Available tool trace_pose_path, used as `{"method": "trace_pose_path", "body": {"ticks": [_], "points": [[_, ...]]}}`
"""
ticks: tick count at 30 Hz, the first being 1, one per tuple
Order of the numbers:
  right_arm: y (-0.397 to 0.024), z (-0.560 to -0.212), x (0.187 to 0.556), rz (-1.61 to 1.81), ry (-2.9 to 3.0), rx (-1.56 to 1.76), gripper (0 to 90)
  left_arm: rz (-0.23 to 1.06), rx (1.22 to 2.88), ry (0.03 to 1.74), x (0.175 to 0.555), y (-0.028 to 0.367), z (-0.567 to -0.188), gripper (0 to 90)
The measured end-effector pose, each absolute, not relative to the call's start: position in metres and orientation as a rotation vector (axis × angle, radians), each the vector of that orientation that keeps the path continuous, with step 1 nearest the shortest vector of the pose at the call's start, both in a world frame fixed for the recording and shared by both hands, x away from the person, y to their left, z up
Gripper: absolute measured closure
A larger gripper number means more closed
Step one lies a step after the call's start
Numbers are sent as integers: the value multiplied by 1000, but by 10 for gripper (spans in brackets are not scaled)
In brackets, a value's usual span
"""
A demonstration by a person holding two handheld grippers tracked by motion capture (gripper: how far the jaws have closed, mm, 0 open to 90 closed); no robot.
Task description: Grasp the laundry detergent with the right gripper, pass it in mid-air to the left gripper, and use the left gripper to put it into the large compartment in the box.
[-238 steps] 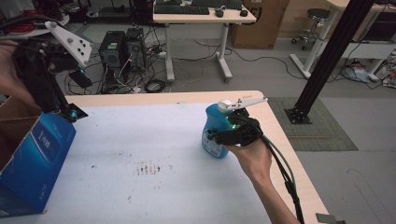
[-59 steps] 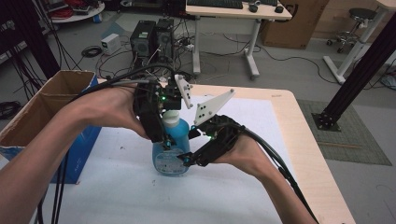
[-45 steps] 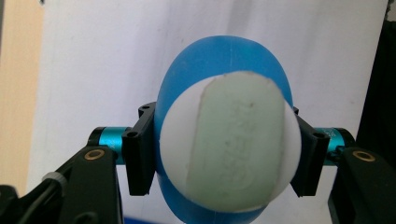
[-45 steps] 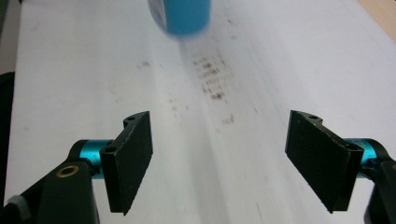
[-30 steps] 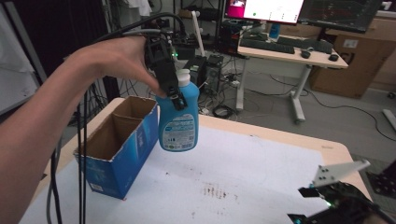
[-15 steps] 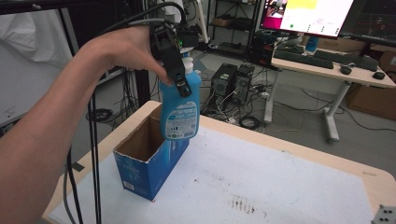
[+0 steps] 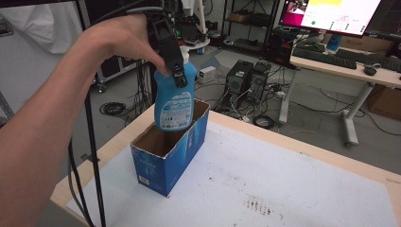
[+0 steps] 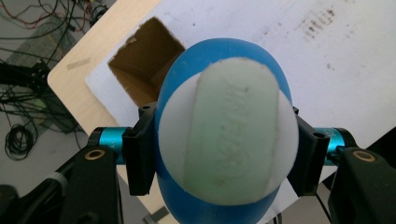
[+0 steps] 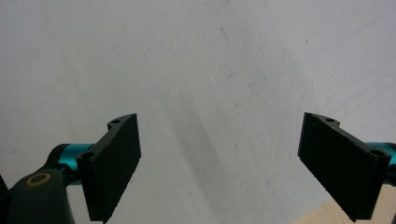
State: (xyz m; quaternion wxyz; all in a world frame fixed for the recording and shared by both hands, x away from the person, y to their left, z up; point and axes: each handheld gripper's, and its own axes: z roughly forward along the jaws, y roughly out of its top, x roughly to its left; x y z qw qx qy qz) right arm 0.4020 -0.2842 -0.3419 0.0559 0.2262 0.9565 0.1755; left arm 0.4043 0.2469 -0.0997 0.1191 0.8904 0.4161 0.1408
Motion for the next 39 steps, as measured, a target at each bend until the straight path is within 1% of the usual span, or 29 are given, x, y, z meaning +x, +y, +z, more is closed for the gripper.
{"method": "trace_pose_path", "body": {"ticks": [9,16,25,28,32,34,36,39], "points": [[-278,-344,403,399,2950,621,124,398,2609,1255,406,251,-111,378],[-278,-343,402,392,2940,625,124,383,2614,1273,407,255,-122,379],[-275,-346,403,384,2938,621,124,339,2620,1317,409,263,-147,378],[-273,-347,403,368,2943,621,124,320,2624,1319,411,264,-162,378],[-273,-349,404,370,2945,609,125,291,2655,1286,414,265,-181,379],[-272,-350,403,361,2949,611,125,283,2685,1243,416,265,-193,379],[-272,-351,403,358,2949,614,125,284,2690,1230,417,266,-197,379],[-273,-352,404,353,2947,612,124,271,2731,1148,418,268,-215,379]]}}
